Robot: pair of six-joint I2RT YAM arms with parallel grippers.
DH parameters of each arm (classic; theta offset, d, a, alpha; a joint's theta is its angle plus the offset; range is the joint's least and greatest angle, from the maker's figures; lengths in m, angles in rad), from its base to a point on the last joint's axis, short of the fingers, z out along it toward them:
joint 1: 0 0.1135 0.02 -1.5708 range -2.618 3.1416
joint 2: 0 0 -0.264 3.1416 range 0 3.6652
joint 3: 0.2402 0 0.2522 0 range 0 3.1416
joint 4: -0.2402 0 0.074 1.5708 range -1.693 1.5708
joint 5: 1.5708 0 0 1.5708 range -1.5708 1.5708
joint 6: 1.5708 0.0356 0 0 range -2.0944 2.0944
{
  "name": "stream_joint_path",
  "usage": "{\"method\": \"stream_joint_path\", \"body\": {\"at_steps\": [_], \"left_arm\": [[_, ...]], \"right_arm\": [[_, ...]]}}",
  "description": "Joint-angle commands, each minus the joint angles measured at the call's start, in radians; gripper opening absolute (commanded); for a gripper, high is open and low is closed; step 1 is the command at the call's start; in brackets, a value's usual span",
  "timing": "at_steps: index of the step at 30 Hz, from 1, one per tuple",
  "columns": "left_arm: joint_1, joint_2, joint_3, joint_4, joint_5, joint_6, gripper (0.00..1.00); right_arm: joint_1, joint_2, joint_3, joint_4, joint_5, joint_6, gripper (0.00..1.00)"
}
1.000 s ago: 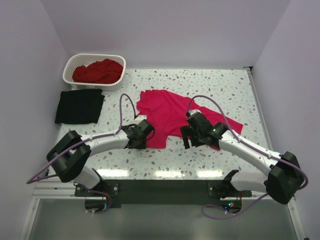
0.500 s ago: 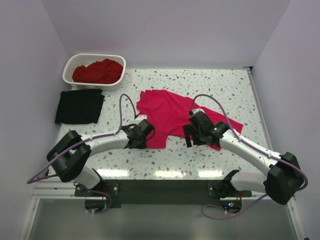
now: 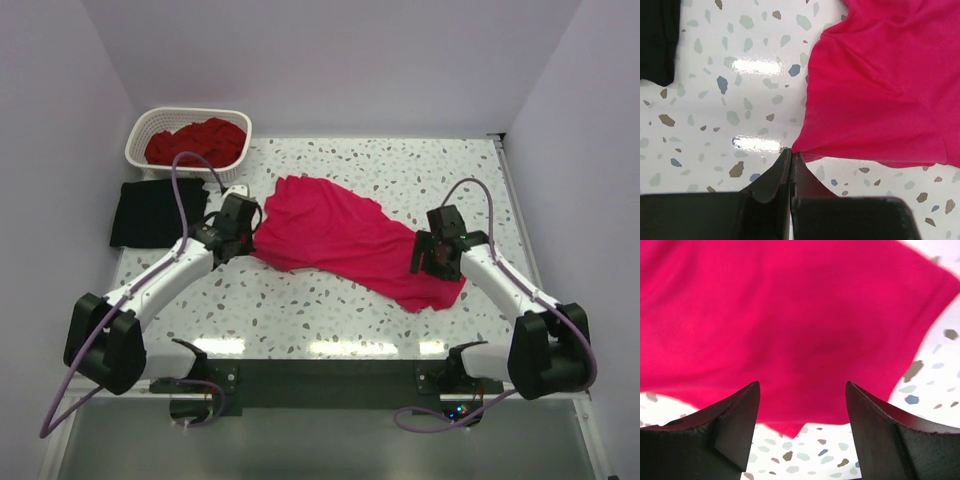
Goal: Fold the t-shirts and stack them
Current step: Flatten the tshirt out
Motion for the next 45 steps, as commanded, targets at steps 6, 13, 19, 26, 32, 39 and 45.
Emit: {"method": "stream_joint_path", "body": {"at_steps": [6, 13, 19, 26, 32, 39, 45], "left_arm": [[0.066, -0.053, -0.027, 0.06, 0.084, 0.118, 0.0], [0.113, -0.093, -0.054, 0.077, 0.098, 0.129, 0.0], [0.172, -0.114, -0.059, 0.089, 0.106, 0.126, 0.0], [0.241, -0.132, -0.068, 0.12, 0.141, 0.11, 0.0], [0.25, -0.14, -0.085, 0.147, 0.184, 0.11, 0.0], [0.25, -0.139, -0.09, 0.16, 0.222, 0.109, 0.0], [0.25, -0.14, -0.094, 0.16, 0.213, 0.109, 0.0]], "right_arm": [[-0.168, -0.051, -0.064, 0.021, -0.035, 0.075, 0.74], [-0.236, 0.055, -0.108, 0.156, -0.1, 0.096, 0.69], [-0.243, 0.24, -0.032, 0.262, -0.088, 0.07, 0.39], [-0.26, 0.515, 0.371, 0.224, -0.049, 0.009, 0.07], [-0.26, 0.479, 0.499, 0.115, -0.054, -0.013, 0.55], [-0.26, 0.271, 0.254, 0.135, -0.127, -0.011, 0.59], [-0.358, 0.146, 0.058, 0.239, -0.205, 0.044, 0.55]]}}
